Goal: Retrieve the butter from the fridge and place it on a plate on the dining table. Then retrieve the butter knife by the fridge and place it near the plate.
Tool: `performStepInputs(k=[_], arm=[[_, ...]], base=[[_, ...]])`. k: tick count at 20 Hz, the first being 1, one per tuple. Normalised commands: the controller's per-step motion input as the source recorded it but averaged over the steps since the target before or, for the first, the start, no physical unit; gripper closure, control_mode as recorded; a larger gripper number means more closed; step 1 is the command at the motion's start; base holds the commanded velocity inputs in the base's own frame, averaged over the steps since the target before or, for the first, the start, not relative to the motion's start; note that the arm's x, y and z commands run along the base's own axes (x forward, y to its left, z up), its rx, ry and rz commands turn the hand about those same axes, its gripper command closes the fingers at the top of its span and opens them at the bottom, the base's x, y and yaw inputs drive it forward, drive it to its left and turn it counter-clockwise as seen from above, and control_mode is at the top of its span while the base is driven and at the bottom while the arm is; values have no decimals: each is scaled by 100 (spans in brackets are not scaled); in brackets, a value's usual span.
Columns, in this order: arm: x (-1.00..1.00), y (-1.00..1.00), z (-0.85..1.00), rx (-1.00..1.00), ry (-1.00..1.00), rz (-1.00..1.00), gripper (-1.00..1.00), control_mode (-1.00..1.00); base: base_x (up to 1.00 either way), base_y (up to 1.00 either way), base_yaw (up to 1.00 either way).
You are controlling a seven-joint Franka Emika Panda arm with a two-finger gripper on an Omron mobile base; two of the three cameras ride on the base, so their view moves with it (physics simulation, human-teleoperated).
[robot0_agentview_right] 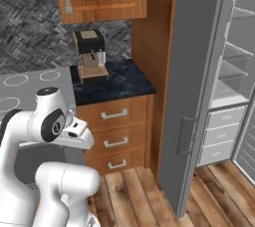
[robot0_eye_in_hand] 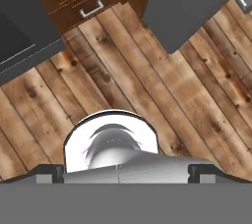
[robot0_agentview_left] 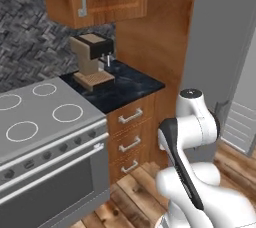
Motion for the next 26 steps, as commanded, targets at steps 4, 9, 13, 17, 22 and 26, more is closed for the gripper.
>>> performStepInputs(k=[4,9,13,17,22,26], arm=[[0,0,0,0,0,0,-100,100],[0,0,0,0,0,0,-100,100],[0,0,0,0,0,0,-100,100],[0,0,0,0,0,0,-100,100],[0,0,0,0,0,0,-100,100],[0,0,0,0,0,0,-100,100]], base=[[71,-33,2],[63,-50,11],[46,-3,15],[61,3,11],[84,0,19],[84,-15,19]])
